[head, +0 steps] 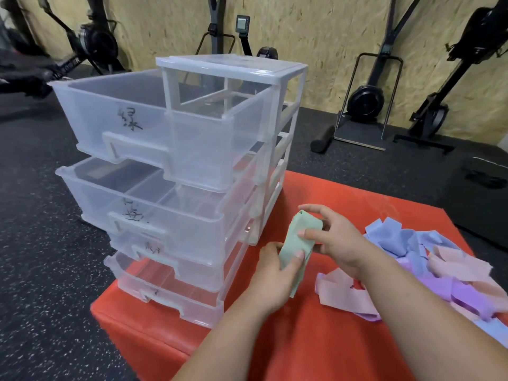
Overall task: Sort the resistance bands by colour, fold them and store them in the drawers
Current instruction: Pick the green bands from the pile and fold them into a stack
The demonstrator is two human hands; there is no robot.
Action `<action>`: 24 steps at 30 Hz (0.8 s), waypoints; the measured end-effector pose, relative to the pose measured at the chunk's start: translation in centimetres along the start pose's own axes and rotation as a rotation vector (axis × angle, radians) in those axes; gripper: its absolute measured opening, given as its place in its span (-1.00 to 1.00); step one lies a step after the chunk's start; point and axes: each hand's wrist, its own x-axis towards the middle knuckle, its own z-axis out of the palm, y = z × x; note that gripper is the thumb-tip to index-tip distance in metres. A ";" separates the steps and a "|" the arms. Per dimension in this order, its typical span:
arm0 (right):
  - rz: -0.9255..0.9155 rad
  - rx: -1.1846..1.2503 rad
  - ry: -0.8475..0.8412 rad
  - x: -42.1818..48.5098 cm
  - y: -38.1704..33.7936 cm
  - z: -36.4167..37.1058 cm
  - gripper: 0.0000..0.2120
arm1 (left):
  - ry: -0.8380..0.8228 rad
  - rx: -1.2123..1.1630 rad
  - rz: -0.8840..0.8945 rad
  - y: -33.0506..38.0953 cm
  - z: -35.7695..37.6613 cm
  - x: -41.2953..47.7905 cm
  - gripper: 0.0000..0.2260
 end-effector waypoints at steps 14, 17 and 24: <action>0.134 -0.081 0.084 9.6 7.5 -0.3 -0.50 | 0.159 0.450 -0.030 -2.6 1.9 5.2 -0.71; 0.053 -0.258 0.097 10.2 8.2 -0.5 -0.46 | 0.215 0.523 -0.072 -3.4 2.3 5.3 -0.66; -0.008 -0.631 0.039 10.6 7.6 -0.7 -0.53 | 0.236 0.578 0.016 -2.7 3.2 3.5 -0.25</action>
